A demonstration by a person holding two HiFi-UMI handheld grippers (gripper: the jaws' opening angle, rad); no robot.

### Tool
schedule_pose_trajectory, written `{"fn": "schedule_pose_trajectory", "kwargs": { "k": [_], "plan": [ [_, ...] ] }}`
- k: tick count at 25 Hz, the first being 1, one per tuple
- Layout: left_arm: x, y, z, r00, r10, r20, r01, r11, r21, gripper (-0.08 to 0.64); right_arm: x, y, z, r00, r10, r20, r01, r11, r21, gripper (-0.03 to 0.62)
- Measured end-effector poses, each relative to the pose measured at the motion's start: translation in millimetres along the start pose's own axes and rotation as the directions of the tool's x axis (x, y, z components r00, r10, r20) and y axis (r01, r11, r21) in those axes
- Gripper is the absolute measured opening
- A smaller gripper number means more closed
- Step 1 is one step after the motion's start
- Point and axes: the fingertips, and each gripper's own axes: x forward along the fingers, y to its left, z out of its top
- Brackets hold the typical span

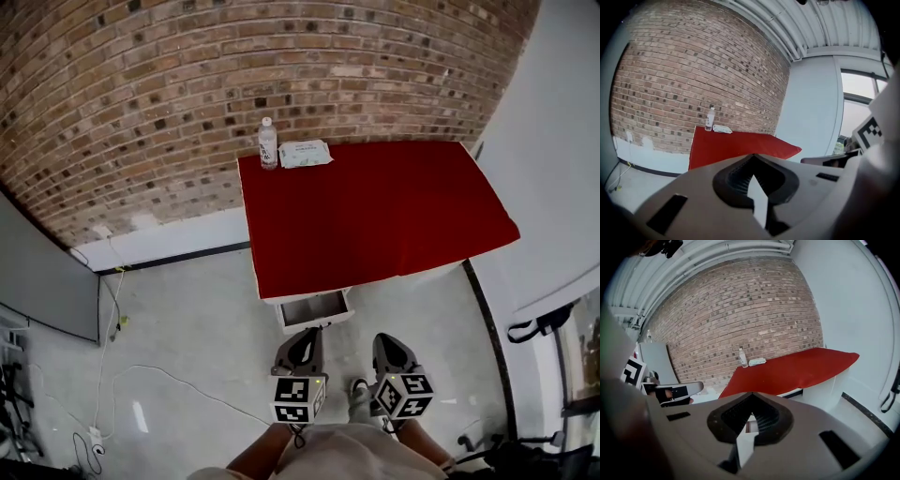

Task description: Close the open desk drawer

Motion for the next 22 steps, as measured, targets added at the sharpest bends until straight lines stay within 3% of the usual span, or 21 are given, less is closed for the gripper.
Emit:
{"fn": "schedule_pose_trajectory", "kwargs": {
  "k": [6, 22],
  "plan": [
    [1.1, -9.4, 1.4, 0.992, 0.122, 0.034, -0.120, 0.991, -0.060, 0.008, 10.4, -6.4, 8.9, 0.993, 0.118, -0.031, -0.120, 0.991, -0.065, -0.002],
    [27.9, -55.0, 1.2, 0.948, 0.315, 0.042, -0.311, 0.947, -0.080, 0.008, 47.3, -46.0, 15.4, 0.938, 0.327, -0.113, -0.335, 0.940, -0.068, -0.002]
  ]
}}
